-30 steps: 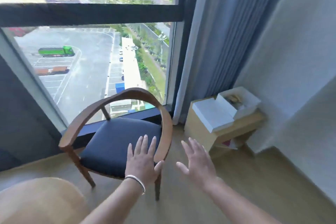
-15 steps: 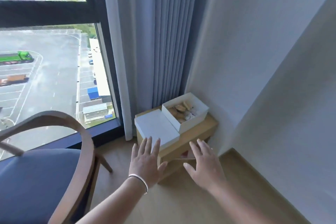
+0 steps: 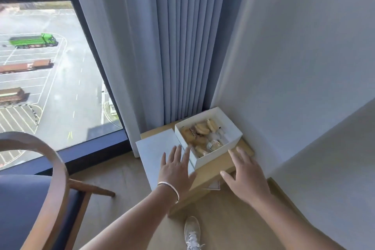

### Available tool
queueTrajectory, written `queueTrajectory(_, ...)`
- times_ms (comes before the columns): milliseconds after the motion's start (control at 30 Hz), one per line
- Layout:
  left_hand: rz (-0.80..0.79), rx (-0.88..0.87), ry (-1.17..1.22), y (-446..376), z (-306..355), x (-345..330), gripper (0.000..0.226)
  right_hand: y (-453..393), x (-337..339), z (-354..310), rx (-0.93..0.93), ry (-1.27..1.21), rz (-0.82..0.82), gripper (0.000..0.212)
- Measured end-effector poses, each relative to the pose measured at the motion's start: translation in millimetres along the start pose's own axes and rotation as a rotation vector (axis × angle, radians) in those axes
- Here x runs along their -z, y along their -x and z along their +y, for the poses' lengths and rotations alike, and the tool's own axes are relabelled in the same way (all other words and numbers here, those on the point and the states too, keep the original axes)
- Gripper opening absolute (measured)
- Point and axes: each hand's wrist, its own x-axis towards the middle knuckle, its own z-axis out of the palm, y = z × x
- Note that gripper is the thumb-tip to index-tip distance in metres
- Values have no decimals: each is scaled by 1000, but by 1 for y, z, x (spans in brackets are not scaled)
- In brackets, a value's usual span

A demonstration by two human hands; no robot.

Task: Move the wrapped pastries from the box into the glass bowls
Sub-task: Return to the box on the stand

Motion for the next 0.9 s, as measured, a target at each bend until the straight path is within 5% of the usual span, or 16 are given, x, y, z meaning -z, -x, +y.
queueTrajectory(333, -86, 67, 99, -160, 9, -61, 79, -181, -40, 57, 43, 21, -190, 74)
queueTrajectory(900, -110, 315, 138, -274, -1, -139, 78, -358, -131, 92, 242, 78, -383, 77)
